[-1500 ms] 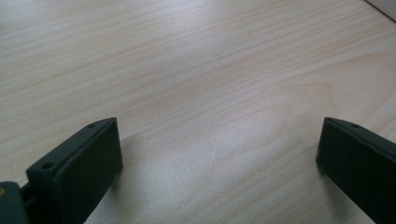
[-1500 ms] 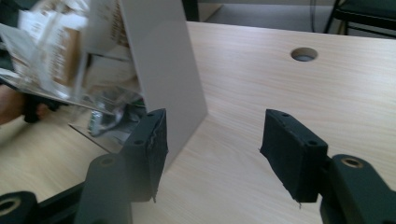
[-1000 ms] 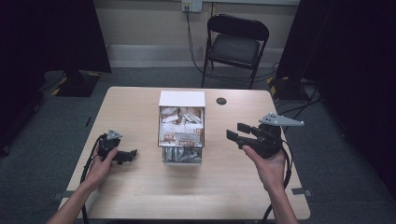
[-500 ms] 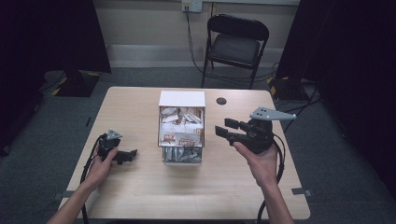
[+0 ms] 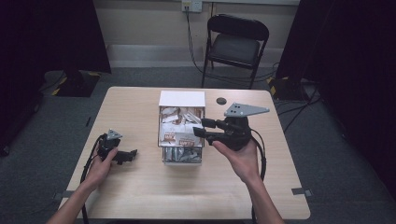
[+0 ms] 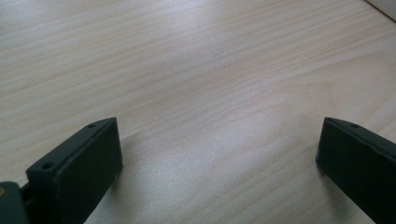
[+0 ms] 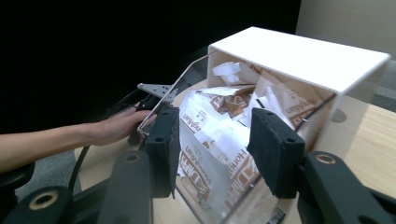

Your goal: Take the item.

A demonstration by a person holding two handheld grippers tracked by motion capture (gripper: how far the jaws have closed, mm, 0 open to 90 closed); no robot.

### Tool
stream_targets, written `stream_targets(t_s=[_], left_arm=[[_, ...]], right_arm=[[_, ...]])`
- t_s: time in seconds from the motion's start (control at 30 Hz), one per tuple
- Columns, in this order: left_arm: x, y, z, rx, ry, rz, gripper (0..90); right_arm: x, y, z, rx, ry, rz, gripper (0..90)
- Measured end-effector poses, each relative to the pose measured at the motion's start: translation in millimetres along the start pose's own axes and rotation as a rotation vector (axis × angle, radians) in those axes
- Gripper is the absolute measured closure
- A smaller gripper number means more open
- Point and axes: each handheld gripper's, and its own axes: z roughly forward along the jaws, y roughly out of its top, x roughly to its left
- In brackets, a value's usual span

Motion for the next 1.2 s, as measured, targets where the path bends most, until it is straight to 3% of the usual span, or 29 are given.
stream_targets(t_s=[0.3, 0.53, 1.2], left_arm=[[-0.1, 0.0, 0.0, 0.0, 0.0, -0.001, 0.0], [-0.1, 0.0, 0.0, 0.0, 0.0, -0.001, 0.0], [-0.1, 0.0, 0.0, 0.0, 0.0, -0.001, 0.0]], right_arm=[[1.0, 0.8, 19.7, 0.021, 0.055, -0.017, 60.8], [1.7, -8.2, 36.3, 0.091, 0.061, -0.02, 65.2], [-1.2, -13.9, 40.4, 0.156, 0.078, -0.033, 71.1]])
